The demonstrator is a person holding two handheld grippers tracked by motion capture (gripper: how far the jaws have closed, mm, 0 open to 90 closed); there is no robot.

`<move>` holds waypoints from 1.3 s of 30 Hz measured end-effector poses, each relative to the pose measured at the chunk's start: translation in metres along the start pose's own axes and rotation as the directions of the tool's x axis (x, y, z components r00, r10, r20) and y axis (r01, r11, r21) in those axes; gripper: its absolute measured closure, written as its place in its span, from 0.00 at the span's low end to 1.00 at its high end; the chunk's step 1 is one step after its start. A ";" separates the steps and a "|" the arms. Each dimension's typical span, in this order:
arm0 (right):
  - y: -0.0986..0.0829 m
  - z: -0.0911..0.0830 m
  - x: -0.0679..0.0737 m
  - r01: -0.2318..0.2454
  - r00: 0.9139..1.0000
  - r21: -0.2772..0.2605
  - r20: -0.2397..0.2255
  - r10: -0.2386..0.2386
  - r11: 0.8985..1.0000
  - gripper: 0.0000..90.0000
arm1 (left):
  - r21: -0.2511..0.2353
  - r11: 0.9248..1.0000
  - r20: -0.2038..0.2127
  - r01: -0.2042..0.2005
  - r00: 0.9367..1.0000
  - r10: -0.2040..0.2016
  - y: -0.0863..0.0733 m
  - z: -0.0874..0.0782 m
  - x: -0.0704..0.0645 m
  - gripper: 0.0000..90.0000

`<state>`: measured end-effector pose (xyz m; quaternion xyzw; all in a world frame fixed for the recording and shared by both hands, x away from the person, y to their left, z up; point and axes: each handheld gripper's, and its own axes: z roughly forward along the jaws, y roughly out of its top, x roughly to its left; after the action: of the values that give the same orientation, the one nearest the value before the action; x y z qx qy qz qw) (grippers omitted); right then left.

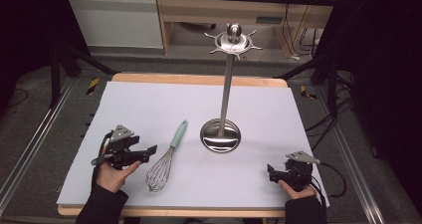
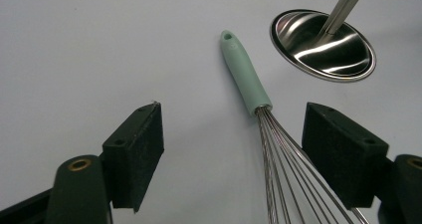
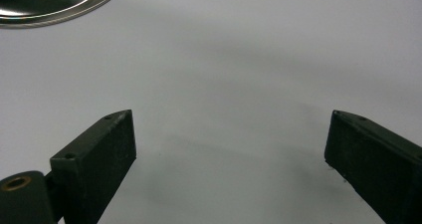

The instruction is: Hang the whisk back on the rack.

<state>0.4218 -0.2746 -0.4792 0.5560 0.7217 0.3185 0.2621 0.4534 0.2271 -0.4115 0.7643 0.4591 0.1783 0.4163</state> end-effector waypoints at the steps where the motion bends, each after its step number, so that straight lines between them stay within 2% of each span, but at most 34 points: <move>1: 0.000 0.000 0.000 0.000 1.000 0.000 0.000 0.000 1.000 0.07 | 0.000 1.000 0.000 0.000 1.000 0.000 0.000 0.000 0.000 0.26; 3: 0.000 0.000 0.001 0.003 1.000 0.004 0.001 -0.003 1.000 0.07 | 0.006 1.000 0.014 0.003 1.000 -0.004 0.005 0.001 0.000 0.27; 9: 0.000 0.001 0.000 0.005 1.000 0.004 -0.005 -0.005 1.000 0.07 | 0.014 1.000 0.020 -0.004 1.000 0.004 0.012 0.004 -0.002 0.27; 18: 0.000 0.002 0.000 0.007 1.000 0.004 -0.009 -0.006 1.000 0.07 | 0.078 0.996 0.020 -0.044 0.999 0.043 0.023 0.012 -0.011 0.32; 25: 0.000 0.002 0.000 0.007 1.000 0.009 -0.010 -0.007 1.000 0.07 | 0.109 0.993 0.032 -0.042 0.999 0.039 0.028 0.017 -0.015 0.32; 37: 0.001 0.003 0.001 0.011 1.000 0.006 -0.014 -0.011 1.000 0.07 | 0.180 0.981 0.054 -0.068 0.997 0.059 0.042 0.029 -0.021 0.37; 39: 0.001 0.002 0.001 -0.001 1.000 0.003 -0.019 0.001 1.000 0.07 | 0.188 0.980 0.054 -0.070 0.997 0.061 0.046 0.032 -0.022 0.37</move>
<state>0.4237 -0.2735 -0.4798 0.5538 0.7242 0.3228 0.2544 0.4882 0.1825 -0.3910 0.8193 0.4382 0.1291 0.3465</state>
